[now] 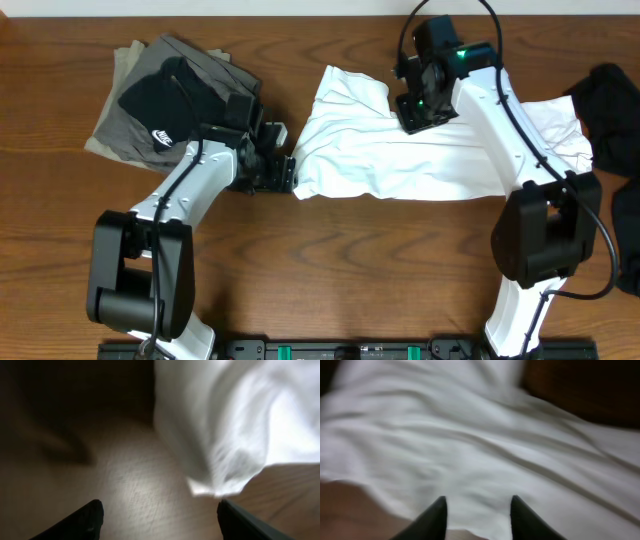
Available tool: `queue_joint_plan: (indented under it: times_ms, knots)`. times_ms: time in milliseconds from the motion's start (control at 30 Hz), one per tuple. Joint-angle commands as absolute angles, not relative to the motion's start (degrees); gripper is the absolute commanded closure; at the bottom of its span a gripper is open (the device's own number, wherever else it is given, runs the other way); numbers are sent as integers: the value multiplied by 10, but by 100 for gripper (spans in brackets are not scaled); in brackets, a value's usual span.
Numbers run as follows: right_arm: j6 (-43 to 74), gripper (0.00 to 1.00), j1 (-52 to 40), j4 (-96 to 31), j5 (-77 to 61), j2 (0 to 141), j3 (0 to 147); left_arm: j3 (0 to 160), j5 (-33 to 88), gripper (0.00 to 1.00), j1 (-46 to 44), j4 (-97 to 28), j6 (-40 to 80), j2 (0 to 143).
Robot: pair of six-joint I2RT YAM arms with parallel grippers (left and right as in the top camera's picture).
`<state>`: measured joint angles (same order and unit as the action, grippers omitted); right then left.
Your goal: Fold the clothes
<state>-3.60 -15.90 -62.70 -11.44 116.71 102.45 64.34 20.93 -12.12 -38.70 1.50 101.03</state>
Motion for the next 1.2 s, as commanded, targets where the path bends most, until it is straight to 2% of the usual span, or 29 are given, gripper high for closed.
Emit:
queue_joint_plan:
  times_ms: [0,200,300,500,567,633,667,700,733,1067,1133,1167]
  knots:
    - [-71,51,-201,-609,-257,1177,1008,673,197,26,-98,-407,16,981]
    - [-52,36,-290,-517,-211,1178,963,698,201,25,-43,-439,41,901]
    - [-6,23,-329,-465,-152,1179,928,698,201,24,-22,-452,42,851]
    - [58,22,-389,-392,-29,1185,860,698,201,24,-9,-464,41,774]
    - [83,30,-400,-385,31,1185,848,698,200,24,-9,-464,41,755]
    - [90,46,-404,-385,59,1185,846,698,200,24,-9,-464,41,743]
    - [89,60,-404,-385,60,1185,846,698,200,24,-9,-463,41,739]
    - [84,85,-402,-386,57,1184,848,698,201,24,-9,-463,41,737]
    - [85,99,-398,-394,52,1182,851,698,200,24,-9,-463,41,736]
    - [96,99,-278,-465,43,1068,866,698,200,24,-9,-467,42,737]
    - [70,99,-250,-463,-8,1050,866,698,201,24,-9,-467,42,737]
    - [44,91,-240,-460,-55,1046,866,698,200,24,-9,-467,41,737]
